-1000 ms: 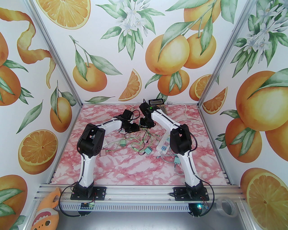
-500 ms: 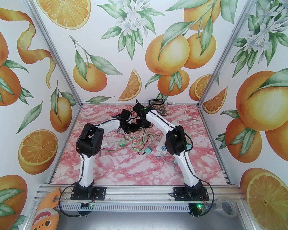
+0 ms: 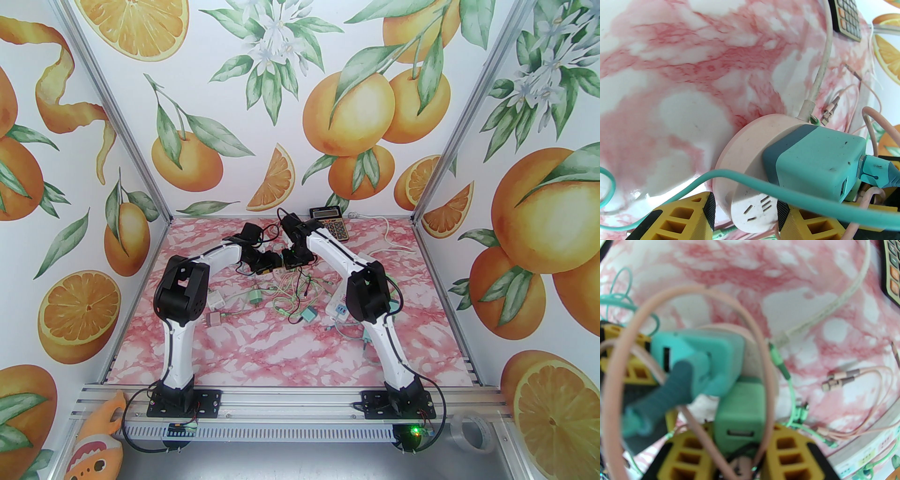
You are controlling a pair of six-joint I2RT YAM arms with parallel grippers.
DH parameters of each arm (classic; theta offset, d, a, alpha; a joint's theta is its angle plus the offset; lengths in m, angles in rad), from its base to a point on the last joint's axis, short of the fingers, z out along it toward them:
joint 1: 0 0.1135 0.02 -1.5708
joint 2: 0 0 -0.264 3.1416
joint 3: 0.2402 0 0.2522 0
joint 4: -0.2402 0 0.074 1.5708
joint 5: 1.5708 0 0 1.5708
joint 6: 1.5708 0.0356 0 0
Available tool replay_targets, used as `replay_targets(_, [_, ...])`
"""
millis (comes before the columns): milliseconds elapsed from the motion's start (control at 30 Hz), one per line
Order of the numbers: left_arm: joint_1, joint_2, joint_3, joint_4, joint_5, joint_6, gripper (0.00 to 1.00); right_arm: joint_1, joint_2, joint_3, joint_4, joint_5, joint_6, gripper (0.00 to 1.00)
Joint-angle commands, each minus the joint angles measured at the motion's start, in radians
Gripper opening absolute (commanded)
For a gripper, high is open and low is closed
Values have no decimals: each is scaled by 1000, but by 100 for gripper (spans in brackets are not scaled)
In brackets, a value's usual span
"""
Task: Pull the plug off the socket
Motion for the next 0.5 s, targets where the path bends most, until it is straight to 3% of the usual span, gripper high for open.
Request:
replay_targets(0, [-22,29,18,-11,-15,64,47,2,-39,51,-11,-68,-49,23])
replay_targets(167, [-54,55,-13,13,-32,78,46,8,-39,41,-6,-83,-46,23])
replay_targets(300, [-82,78,-30,4,-98,59,33,22,-36,34,-3,-71,-44,23])
replay_targets(467, [-119,113,-21,-65,-183,38,27,61,2,71,-45,18,-9,23])
